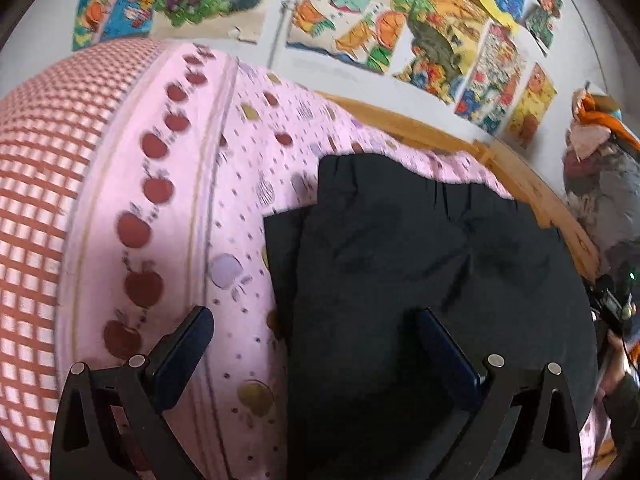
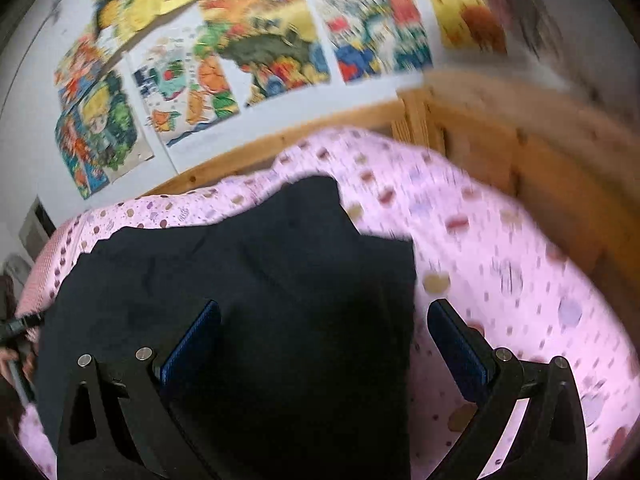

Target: Fold large clothes

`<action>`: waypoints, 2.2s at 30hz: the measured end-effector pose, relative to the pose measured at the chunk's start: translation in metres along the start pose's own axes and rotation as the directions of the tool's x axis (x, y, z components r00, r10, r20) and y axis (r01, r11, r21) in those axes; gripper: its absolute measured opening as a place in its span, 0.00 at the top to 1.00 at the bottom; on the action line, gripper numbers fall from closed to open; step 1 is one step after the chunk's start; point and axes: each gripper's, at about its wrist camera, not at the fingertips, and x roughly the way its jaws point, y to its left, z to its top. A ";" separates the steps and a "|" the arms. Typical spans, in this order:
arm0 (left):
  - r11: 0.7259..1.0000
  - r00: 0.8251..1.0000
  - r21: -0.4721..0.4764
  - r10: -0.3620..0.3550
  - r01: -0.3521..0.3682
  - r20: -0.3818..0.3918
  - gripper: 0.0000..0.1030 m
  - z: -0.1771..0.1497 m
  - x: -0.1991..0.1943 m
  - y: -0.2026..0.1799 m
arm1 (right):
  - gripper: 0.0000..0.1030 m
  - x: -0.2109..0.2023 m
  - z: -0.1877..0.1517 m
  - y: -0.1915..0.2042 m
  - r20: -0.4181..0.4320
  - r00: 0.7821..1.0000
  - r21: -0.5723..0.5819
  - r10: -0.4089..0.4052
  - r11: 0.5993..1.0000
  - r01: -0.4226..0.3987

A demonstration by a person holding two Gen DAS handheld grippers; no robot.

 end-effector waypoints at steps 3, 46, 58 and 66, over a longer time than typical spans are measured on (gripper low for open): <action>0.999 0.999 0.030 -0.033 0.034 -0.012 0.00 -0.004 0.008 0.000 | 0.01 0.014 -0.012 -0.013 -0.042 0.997 0.063 0.067 0.996 -0.064; 0.906 0.882 -0.032 -0.418 0.421 -0.219 0.00 -0.017 0.048 -0.004 | 0.01 0.069 -0.066 -0.013 -0.297 0.861 0.179 0.414 0.909 -0.375; 0.917 0.899 0.054 -0.373 0.394 -0.230 0.02 -0.012 0.038 -0.016 | 0.01 0.059 -0.072 -0.024 -0.230 0.881 0.168 0.413 0.909 -0.382; 0.930 0.913 0.066 -0.339 0.362 -0.225 0.00 -0.012 0.037 -0.017 | 0.01 0.059 -0.074 -0.018 -0.226 0.898 0.163 0.377 0.924 -0.346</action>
